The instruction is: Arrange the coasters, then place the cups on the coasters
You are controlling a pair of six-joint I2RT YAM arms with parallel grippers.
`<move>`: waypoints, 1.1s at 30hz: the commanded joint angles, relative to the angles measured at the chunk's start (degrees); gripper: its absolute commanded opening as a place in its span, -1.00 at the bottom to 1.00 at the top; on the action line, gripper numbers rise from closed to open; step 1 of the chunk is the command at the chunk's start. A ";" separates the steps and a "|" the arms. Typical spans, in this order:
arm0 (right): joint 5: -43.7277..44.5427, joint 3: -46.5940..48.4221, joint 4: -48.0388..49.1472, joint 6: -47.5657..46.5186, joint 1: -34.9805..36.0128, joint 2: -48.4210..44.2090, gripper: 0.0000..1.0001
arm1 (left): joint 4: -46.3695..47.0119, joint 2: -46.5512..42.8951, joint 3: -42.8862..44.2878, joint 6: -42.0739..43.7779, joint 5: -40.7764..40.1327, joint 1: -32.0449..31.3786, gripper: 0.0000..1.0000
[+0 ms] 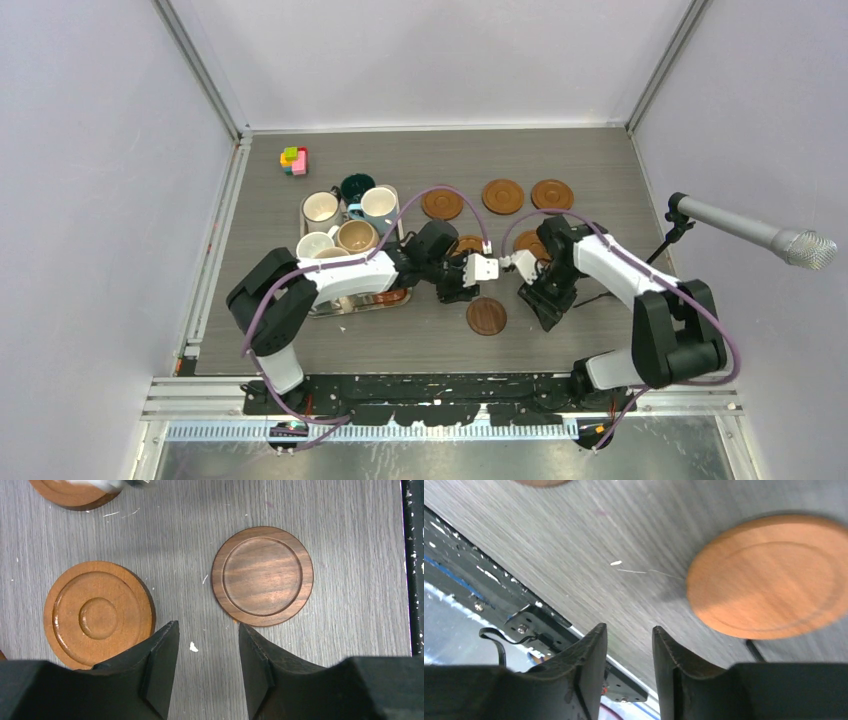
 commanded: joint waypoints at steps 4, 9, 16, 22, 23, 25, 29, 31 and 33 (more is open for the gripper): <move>5.47 6.22 5.29 6.20 -3.24 -6.12 0.09 | 2.70 -2.51 -0.15 -1.89 -0.16 1.40 0.05; 8.07 9.20 7.95 5.06 -7.70 -0.71 0.19 | 3.07 -2.02 0.22 -2.28 -1.42 2.33 0.15; 9.56 13.11 10.24 0.95 -10.28 7.03 0.26 | 2.09 -0.04 2.78 -4.95 -2.78 4.88 0.27; 5.81 15.08 7.71 -1.04 -10.63 12.23 0.24 | -0.20 1.80 5.67 -5.23 -3.68 8.28 0.37; 5.16 15.21 7.18 -1.07 -10.65 12.59 0.22 | -0.46 2.09 5.98 -5.02 -3.95 8.68 0.38; 4.27 14.97 6.38 -1.07 -10.70 13.05 0.15 | -1.19 2.86 6.83 -4.40 -4.76 9.14 0.40; 3.27 12.61 6.00 -0.90 -10.55 12.52 0.00 | -2.91 5.16 8.95 -2.73 -6.21 10.02 0.44; 3.04 11.54 5.95 -0.69 -10.54 12.26 -0.06 | -4.19 6.65 10.28 -2.05 -6.67 10.29 0.46; 2.97 10.57 5.95 -0.43 -10.24 11.82 -0.11 | -5.69 8.35 11.61 -1.17 -6.75 10.49 0.47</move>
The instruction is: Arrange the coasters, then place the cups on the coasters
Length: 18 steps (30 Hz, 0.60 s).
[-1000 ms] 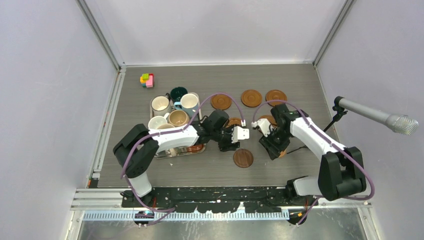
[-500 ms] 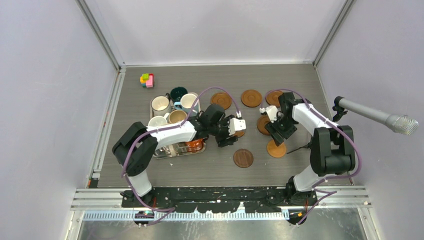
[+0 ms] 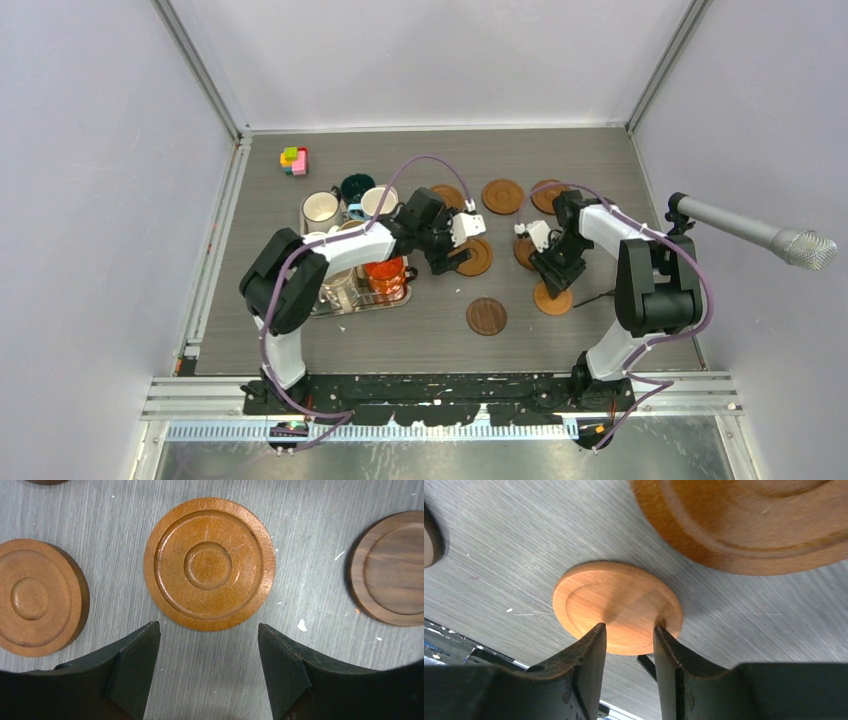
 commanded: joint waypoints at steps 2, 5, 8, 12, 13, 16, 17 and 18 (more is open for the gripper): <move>-1.82 -2.30 -1.61 0.14 0.41 -1.72 -0.14 | -3.63 3.49 4.37 2.97 -0.63 0.51 0.47; -2.14 -3.24 -1.74 0.44 0.82 -2.20 -0.19 | -4.47 4.44 5.01 4.20 0.14 0.55 0.47; -2.32 -4.36 -2.02 0.55 1.50 -2.98 -0.21 | -5.48 5.62 5.95 4.86 0.45 0.55 0.46; -2.58 -5.90 -1.90 1.17 2.66 -3.92 -0.24 | -5.80 7.19 7.09 5.10 0.16 0.57 0.45; -2.71 -6.14 -2.05 1.43 2.88 -4.02 -0.24 | -5.83 7.53 7.41 5.18 0.02 0.56 0.45; -3.00 -6.65 -2.33 1.78 3.53 -4.24 -0.26 | -5.80 8.52 8.49 5.13 -0.24 0.55 0.44; -3.17 -6.82 -2.46 1.80 3.75 -4.37 -0.26 | -5.73 8.87 8.73 5.03 -0.27 0.55 0.44; -3.26 -7.05 -2.57 1.87 4.04 -4.58 -0.27 | -5.63 9.17 8.89 4.98 -0.23 0.55 0.43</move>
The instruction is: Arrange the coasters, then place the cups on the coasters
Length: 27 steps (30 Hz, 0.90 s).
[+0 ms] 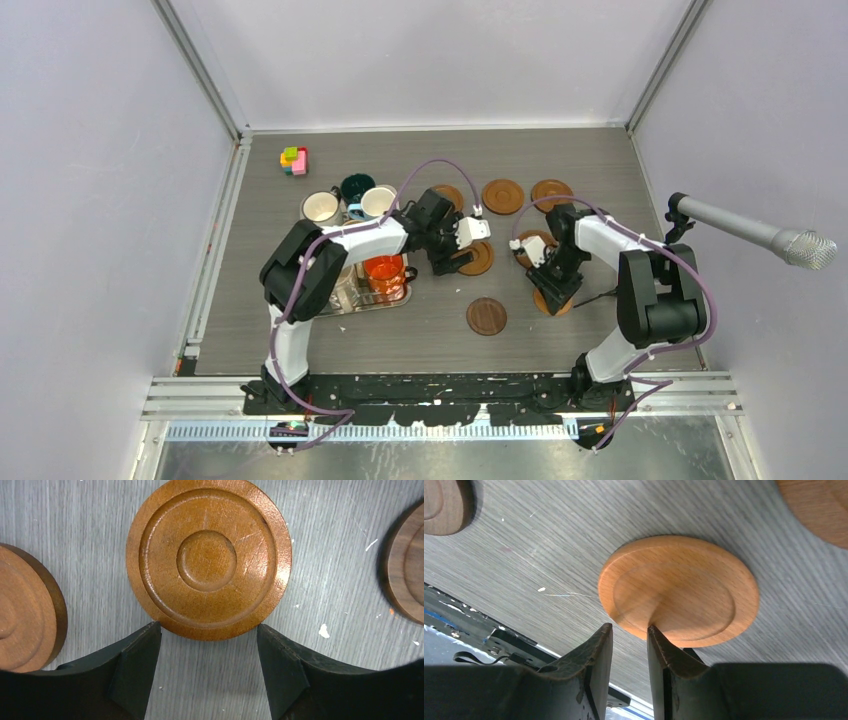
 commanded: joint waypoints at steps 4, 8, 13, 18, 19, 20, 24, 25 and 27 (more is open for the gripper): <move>-2.39 -2.28 0.00 1.24 1.85 -2.51 -0.24 | 0.63 1.56 2.83 0.29 0.25 0.25 0.43; -0.86 1.04 1.04 3.46 1.39 -4.10 -0.05 | 0.83 1.47 2.68 -0.08 0.29 0.25 0.43; -1.03 8.33 -0.15 3.84 -1.58 -3.00 0.05 | 1.14 0.95 2.10 0.08 0.23 0.25 0.43; 1.98 11.27 0.11 1.50 -3.24 0.82 0.09 | 1.35 0.94 1.97 0.25 -0.13 0.25 0.43; 2.30 11.56 0.15 1.15 -3.46 1.43 0.10 | 1.35 0.86 1.97 0.18 -0.16 0.25 0.43; 2.57 11.87 0.03 0.75 -3.60 2.05 0.11 | 1.41 0.79 1.85 0.18 -0.23 0.25 0.43; 2.60 11.62 0.07 -1.48 -3.90 3.82 0.12 | 1.65 0.46 1.18 0.11 -0.41 0.25 0.43; 2.48 11.52 0.07 -1.66 -3.92 4.40 0.12 | 1.73 0.41 1.01 0.16 -0.43 0.25 0.43; 2.06 11.27 0.04 -1.77 -3.93 5.57 0.12 | 1.76 0.37 0.98 0.11 -0.58 0.25 0.43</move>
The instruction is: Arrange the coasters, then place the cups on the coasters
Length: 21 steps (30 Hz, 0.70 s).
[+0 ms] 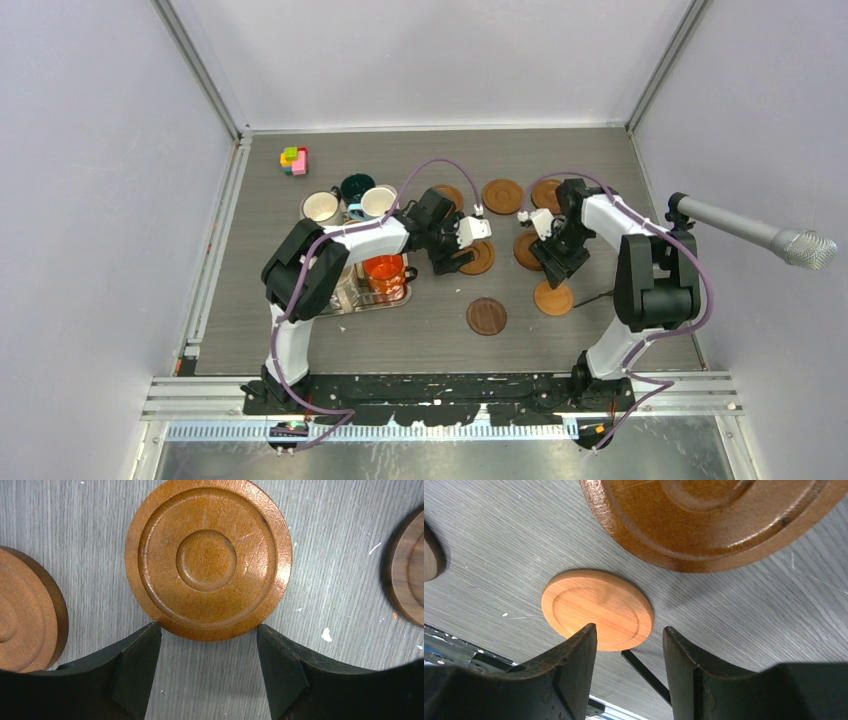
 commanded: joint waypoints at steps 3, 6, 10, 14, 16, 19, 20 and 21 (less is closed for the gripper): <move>-0.59 0.24 -0.43 -1.88 -0.10 2.51 0.12 | 1.66 -0.50 -0.20 0.25 -0.75 0.25 0.43; -1.13 -0.60 -0.44 -1.87 -0.14 3.40 0.11 | 1.89 -0.59 -0.32 0.28 -0.89 0.34 0.43; -1.73 -2.11 -0.39 -1.35 -0.07 3.95 0.10 | 2.20 -0.58 -0.34 0.26 -0.96 0.34 0.44; -2.40 -2.86 -0.28 0.25 0.08 4.13 0.10 | 2.55 -0.05 -0.18 0.28 -0.83 0.34 0.44; -2.56 -3.27 0.02 1.30 0.42 3.84 0.09 | 2.76 0.15 -0.05 0.31 -0.60 0.34 0.44; -2.70 -3.81 0.63 2.65 0.95 3.32 0.10 | 3.19 0.22 0.12 0.33 -0.11 0.34 0.43; -2.83 -3.82 0.71 3.06 1.11 3.17 0.09 | 3.23 0.33 0.25 0.39 0.08 0.34 0.42; -2.91 -3.89 0.76 3.42 1.39 3.16 0.10 | 3.35 0.56 0.43 0.49 0.25 0.34 0.42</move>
